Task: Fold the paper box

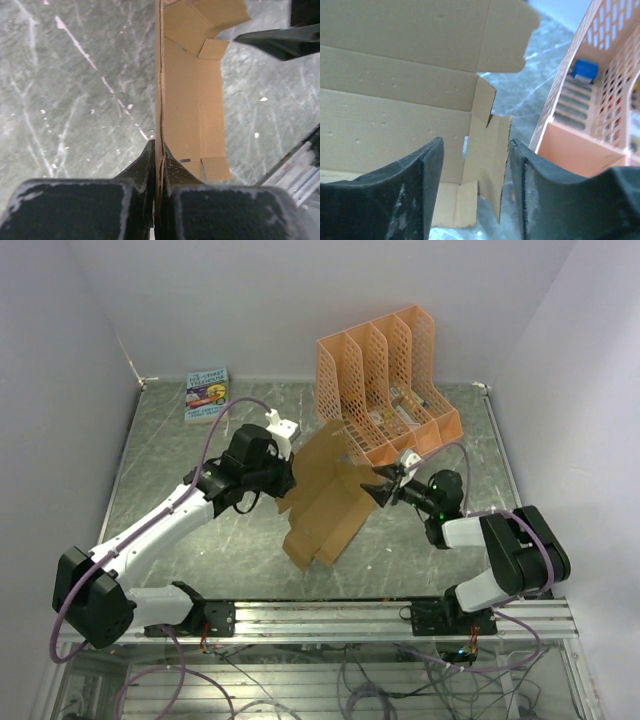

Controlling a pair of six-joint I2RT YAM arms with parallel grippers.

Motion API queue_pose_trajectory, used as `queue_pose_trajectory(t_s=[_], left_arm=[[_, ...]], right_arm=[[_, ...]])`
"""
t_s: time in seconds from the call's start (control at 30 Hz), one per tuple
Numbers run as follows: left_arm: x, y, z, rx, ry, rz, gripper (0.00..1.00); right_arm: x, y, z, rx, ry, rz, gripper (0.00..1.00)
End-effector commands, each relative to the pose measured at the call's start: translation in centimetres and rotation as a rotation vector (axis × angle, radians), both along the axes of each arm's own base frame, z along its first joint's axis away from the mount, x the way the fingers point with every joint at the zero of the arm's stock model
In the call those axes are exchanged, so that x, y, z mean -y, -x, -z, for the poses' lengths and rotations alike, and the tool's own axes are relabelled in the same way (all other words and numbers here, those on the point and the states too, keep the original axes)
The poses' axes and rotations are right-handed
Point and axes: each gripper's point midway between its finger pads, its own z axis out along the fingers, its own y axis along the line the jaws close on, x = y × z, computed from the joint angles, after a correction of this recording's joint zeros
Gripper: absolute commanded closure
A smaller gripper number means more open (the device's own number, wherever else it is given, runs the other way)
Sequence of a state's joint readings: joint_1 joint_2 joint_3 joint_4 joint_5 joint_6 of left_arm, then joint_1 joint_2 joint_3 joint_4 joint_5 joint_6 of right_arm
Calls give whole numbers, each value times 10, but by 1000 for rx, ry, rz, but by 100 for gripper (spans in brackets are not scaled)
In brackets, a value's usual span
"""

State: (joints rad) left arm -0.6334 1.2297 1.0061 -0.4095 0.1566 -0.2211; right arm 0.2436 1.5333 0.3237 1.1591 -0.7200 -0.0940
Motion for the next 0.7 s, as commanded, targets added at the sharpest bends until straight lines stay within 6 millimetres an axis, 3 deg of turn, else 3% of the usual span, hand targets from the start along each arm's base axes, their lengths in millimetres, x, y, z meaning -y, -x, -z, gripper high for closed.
queue_pose_trajectory(t_s=[0.0,0.07,0.13,0.2,0.27,0.33,0.43,0.5,0.6,0.67], left_arm=[[-22,-16,-18,107,-96,-22,93],[-25,-18,-18,121,-122,-15,93],[-25,-17,-13,107,-128,-10,93],[-25,-15,-3,76,-126,-19,93],[-24,-15,3,51,-106,-36,93],[-23,-15,2,45,-77,-54,93],[-33,-14,-17,74,-51,-57,93],[-45,-14,-33,125,-73,-47,93],[-55,-10,-58,181,-70,-23,93],[-59,-7,-70,199,-54,-27,93]], right_arm=[[4,-6,-46,95,1,-60,35],[4,-6,-61,97,31,-160,28],[-5,1,-53,33,123,-292,27],[-26,30,-27,-114,176,-435,29],[-46,47,-11,-215,197,-492,36],[-58,55,1,-358,173,-510,51],[-64,53,8,-512,147,-495,70],[-67,53,11,-565,142,-483,74],[-72,53,11,-589,116,-485,72],[-73,47,1,-585,91,-479,57]])
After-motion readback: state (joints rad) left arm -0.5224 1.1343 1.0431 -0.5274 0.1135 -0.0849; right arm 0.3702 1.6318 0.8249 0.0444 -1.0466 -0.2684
